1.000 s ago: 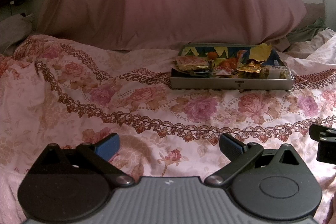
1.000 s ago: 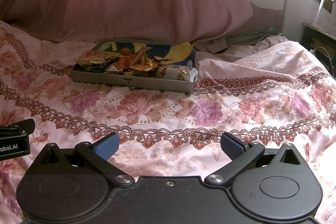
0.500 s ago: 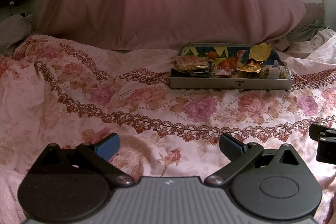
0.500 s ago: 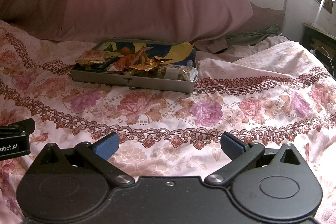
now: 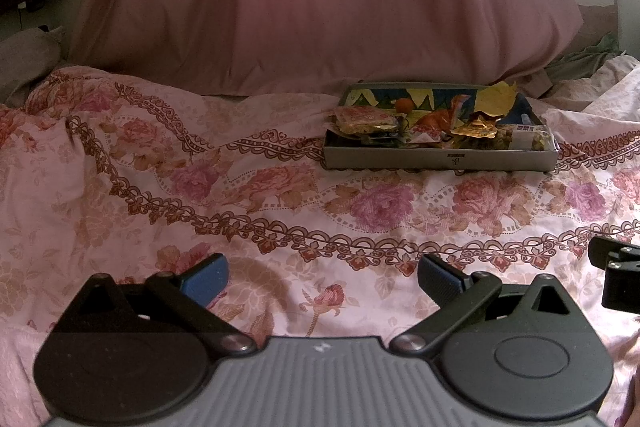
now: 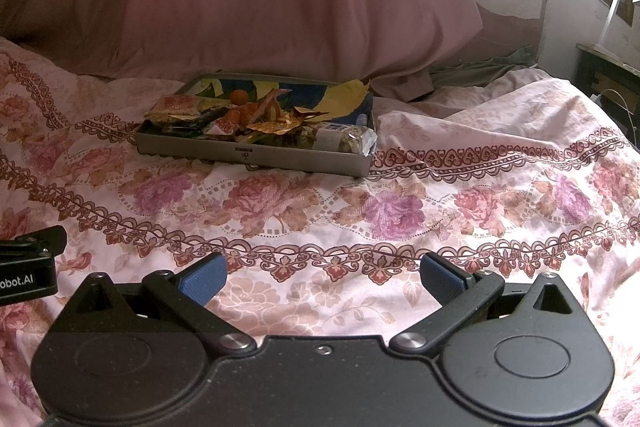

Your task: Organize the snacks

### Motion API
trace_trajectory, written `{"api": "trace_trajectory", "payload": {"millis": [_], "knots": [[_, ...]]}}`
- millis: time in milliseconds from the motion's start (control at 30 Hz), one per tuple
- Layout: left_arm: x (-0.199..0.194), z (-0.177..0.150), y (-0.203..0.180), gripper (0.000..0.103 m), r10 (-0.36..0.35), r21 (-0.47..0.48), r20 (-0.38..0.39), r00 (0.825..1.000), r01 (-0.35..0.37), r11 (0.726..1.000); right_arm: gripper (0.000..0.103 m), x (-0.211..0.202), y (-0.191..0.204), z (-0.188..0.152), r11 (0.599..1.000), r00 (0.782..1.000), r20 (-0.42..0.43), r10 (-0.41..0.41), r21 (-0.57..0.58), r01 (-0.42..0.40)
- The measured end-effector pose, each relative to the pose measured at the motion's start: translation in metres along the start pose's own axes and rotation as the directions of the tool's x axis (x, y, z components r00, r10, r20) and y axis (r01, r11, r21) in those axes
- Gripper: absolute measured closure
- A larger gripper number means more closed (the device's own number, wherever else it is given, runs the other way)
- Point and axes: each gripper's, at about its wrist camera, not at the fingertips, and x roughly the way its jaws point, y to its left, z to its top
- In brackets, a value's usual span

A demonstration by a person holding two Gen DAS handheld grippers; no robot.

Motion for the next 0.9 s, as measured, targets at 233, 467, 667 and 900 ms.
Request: {"api": "trace_trajectory", "payload": {"millis": [233, 467, 667, 900], "knots": [[0.0001, 0.0, -0.0001, 0.0, 0.0, 0.0, 0.0, 1.0, 0.0, 1.0, 0.001, 0.0, 0.0001, 0.0, 1.0, 1.0, 0.0, 0.0, -0.001, 0.0], [0.0001, 0.0, -0.0001, 0.0, 0.0, 0.001, 0.0, 1.0, 0.0, 1.0, 0.001, 0.0, 0.0001, -0.0001, 1.0, 1.0, 0.0, 0.0, -0.001, 0.0], [-0.0004, 0.0003, -0.0004, 0.0, 0.004, 0.001, 0.004, 1.0, -0.004, 1.0, 0.001, 0.0001, 0.0001, 0.0, 1.0, 1.0, -0.001, 0.0, -0.001, 0.0], [-0.0079, 0.001, -0.0071, 0.0, -0.024, 0.029, 0.045, 0.999, 0.023, 0.999, 0.001, 0.0, 0.0, 0.0002, 1.0, 1.0, -0.001, -0.001, -0.001, 0.001]]}}
